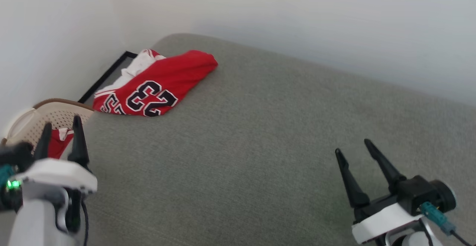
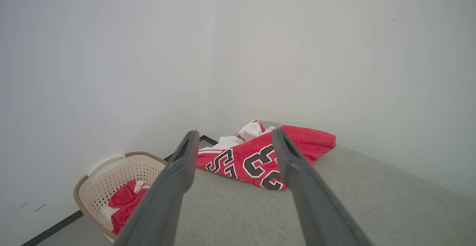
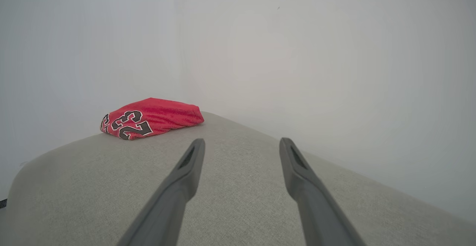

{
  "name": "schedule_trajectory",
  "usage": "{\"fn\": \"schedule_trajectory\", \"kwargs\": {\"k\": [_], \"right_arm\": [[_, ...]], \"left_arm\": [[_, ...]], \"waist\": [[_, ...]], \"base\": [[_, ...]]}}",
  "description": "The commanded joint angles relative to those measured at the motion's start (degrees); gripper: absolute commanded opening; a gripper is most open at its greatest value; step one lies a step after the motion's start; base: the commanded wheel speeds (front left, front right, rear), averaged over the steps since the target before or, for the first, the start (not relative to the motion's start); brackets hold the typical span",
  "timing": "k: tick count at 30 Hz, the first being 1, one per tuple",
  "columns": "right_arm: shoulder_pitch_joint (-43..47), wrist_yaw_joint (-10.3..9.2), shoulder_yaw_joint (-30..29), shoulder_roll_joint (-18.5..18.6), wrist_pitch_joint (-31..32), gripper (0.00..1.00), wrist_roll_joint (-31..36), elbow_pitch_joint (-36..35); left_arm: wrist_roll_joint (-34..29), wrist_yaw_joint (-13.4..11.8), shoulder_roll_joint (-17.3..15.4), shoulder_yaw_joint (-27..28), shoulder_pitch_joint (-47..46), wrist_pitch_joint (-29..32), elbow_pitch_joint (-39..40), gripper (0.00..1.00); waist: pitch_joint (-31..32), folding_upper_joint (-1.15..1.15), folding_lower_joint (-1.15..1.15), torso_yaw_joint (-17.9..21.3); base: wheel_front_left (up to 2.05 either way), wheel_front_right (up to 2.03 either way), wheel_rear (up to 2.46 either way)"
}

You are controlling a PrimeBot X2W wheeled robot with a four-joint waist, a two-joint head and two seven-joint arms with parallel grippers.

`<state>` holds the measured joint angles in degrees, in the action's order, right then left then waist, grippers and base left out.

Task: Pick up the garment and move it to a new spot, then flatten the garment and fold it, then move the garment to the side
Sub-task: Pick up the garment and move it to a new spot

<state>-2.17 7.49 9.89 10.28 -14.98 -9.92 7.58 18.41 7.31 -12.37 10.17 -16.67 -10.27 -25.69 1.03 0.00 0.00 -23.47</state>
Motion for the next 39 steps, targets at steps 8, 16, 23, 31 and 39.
{"fn": "schedule_trajectory", "kwargs": {"k": [8,16,23,31,39], "right_arm": [[-3.3,0.0,-1.1,2.4,-0.3,1.0,1.2,-2.2],[-6.4,0.0,-1.7,4.5,-0.3,1.0,2.3,-4.9],[-9.3,0.0,-1.9,5.9,-0.3,1.0,3.2,-7.4],[-11.3,0.0,-2.5,7.1,-0.3,1.0,4.2,-10.3],[-12.1,0.0,-2.7,7.4,0.3,1.0,4.7,-12.6]], "left_arm": [[5.2,0.2,-5.2,-5.6,-14.2,-1.6,-12.3,1.0],[10.3,0.2,-9.0,-10.5,-26.6,-1.4,-24.9,1.0],[12.2,0.2,-11.7,-13.5,-36.3,1.4,-34.6,1.0],[12.9,0.2,-13.8,-15.4,-44.6,9.8,-44.2,1.0],[14.8,-1.3,-14.8,-15.0,-48.2,21.3,-47.5,1.0]], "waist": [[-8.7,0.0,0.0,4.9],[-16.1,0.0,0.0,8.0],[-23.1,0.0,0.0,10.8],[-29.5,0.0,0.0,13.2],[-33.1,0.0,0.0,14.8]], "base": [[0.0,0.0,0.0],[0.0,0.0,0.0],[0.0,0.0,0.0],[0.0,0.0,0.0],[0.0,0.0,0.0]]}}
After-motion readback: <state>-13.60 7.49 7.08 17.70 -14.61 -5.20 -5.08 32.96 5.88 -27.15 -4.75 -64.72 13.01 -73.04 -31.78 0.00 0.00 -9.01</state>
